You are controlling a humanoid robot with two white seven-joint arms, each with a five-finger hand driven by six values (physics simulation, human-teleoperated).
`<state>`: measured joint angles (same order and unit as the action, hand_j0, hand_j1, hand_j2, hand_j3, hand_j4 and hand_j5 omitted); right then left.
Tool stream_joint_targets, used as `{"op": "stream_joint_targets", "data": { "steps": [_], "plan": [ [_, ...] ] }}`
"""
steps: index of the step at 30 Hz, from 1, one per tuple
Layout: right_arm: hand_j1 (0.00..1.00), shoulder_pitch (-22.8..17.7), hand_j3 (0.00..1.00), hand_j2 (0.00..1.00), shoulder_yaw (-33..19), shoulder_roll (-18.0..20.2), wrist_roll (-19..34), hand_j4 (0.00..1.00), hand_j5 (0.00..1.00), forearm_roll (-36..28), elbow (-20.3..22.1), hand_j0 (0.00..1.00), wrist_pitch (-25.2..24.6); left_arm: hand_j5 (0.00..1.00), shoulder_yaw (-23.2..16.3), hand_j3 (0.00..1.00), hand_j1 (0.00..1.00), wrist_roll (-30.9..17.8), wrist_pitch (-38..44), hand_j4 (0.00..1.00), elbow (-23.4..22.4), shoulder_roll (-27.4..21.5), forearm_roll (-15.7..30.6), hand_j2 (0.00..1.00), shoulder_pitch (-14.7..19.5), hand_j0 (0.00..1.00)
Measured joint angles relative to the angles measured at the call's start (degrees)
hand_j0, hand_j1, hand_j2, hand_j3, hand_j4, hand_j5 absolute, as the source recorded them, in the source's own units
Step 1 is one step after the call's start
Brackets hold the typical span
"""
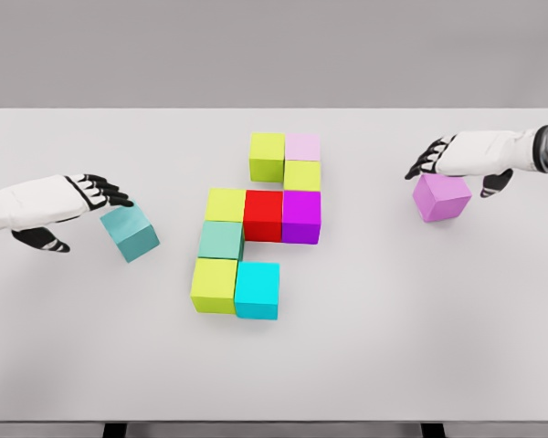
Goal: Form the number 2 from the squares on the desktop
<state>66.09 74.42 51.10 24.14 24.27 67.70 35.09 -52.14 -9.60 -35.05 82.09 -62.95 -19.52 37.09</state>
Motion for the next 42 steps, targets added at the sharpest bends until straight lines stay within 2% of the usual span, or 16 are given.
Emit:
{"op": "stream_joint_targets", "data": {
  "steps": [13,30,39,42],
  "plan": [
    [0.99,-0.5,0.99,0.99,0.2,-0.9,0.0,0.99,0.99,1.5,-0.6,0.99,0.0,1.00,-0.1,1.00,1.00,-0.5,0.0,1.00,-0.5,5.4,-1.7,1.00,0.6,1.00],
    [0.97,-1.7,0.97,0.97,0.3,-2.3,0.7,0.97,0.97,3.4,-0.2,0.97,0.0,1.00,-1.1,1.00,1.00,-0.9,0.0,1.00,-2.4,7.7,-3.5,1.00,1.1,1.00],
    [0.77,-1.7,0.77,0.77,0.1,-2.2,3.0,0.77,0.77,3.5,-0.1,0.77,-0.1,1.00,-2.4,1.00,1.00,-1.3,0.0,1.00,-4.4,9.1,-3.6,1.00,2.4,1.00],
    [0.75,-1.7,0.75,0.75,-0.2,-2.1,4.0,0.75,0.75,3.3,-0.1,0.75,-0.1,1.00,-3.2,1.00,1.00,-1.5,0.0,1.00,-4.8,9.6,-4.0,1.00,2.6,1.00]
  ]
}}
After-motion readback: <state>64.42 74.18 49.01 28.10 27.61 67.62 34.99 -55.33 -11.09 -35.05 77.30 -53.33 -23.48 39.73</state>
